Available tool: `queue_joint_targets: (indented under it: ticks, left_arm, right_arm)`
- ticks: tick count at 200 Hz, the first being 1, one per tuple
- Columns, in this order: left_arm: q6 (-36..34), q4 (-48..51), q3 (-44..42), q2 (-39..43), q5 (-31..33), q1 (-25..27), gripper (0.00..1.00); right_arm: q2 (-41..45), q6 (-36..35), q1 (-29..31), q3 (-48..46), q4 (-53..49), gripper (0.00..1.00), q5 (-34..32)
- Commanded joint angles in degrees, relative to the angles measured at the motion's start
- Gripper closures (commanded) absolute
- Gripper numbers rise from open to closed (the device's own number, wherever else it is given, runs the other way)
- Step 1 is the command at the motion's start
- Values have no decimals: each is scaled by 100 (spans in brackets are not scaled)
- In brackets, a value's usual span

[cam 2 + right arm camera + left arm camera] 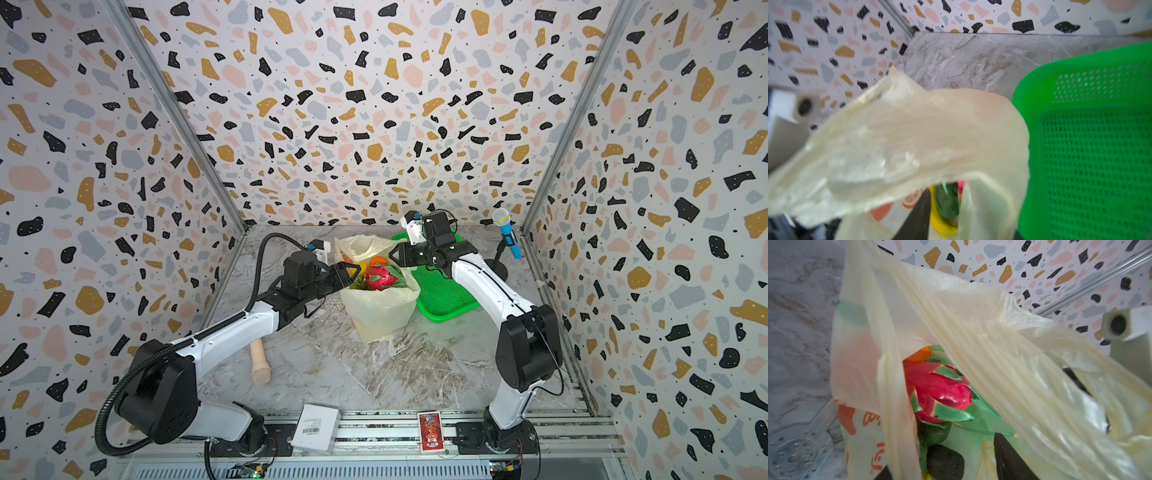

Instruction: Place the fruits into the plastic bag

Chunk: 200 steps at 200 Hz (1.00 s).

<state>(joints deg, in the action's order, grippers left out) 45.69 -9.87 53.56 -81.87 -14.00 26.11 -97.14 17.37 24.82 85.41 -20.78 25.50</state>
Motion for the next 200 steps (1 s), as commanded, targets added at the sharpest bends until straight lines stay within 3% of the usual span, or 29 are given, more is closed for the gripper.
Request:
queue_joint_targets:
  ticks: [1, 29, 50, 73, 95, 126, 200]
  left_arm:
    - [11, -324, 314, 189, -118, 24, 32]
    - [-121, 16, 501, 462, 151, 8, 29]
    - [-228, 506, 517, 791, 877, 2, 28]
    - [-31, 803, 252, 1177, 1726, -15, 28]
    - [33, 912, 5, 1410, 2049, -35, 28]
    - [192, 1012, -246, 1624, 2191, -138, 28]
    - [101, 1154, -522, 1794, 2110, -291, 28]
  right_arm:
    - [758, -228, 18, -99, -95, 35, -312]
    - [1559, -421, 62, -435, -93, 32, -913]
    - [2075, -643, 249, -639, -191, 31, -1244]
    - [2265, -803, 617, -768, -532, 31, -1146]
    - [2253, -805, 1074, -970, -715, 30, -1149]
    - [2085, -761, 1458, -1266, -674, 26, -987]
    - [1411, -1019, 1490, -1075, -714, 23, -1323]
